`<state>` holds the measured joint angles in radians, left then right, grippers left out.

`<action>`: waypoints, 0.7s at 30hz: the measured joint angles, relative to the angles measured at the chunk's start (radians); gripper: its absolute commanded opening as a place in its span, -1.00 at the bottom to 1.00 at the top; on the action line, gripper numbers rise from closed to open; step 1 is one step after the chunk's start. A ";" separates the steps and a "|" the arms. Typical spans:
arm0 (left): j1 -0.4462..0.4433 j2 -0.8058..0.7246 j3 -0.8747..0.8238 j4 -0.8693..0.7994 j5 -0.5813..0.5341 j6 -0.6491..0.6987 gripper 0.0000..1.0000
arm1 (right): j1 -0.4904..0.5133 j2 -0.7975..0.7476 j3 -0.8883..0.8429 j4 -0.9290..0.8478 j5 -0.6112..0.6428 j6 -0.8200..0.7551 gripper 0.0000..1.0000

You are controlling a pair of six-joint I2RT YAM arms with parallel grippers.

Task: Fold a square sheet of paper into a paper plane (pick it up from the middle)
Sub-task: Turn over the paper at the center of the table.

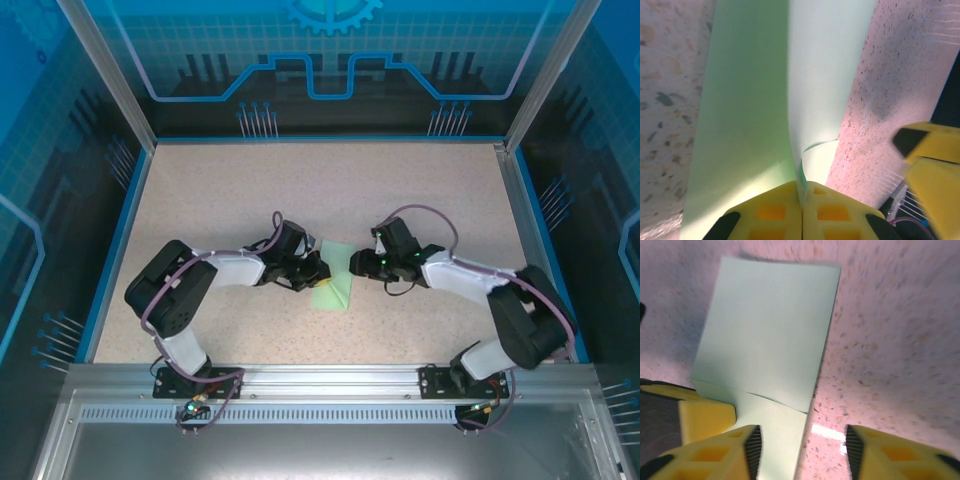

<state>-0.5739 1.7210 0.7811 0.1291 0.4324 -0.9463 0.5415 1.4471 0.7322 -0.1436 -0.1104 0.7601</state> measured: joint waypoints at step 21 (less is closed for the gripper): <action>-0.058 -0.328 0.541 -0.880 -0.695 0.539 -0.84 | -0.029 -0.489 -0.062 -0.298 0.314 -0.014 0.93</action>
<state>-0.6315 1.3930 1.3224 -0.7506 -0.2626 -0.4076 0.5125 0.9585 0.6701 -0.4412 0.2031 0.7456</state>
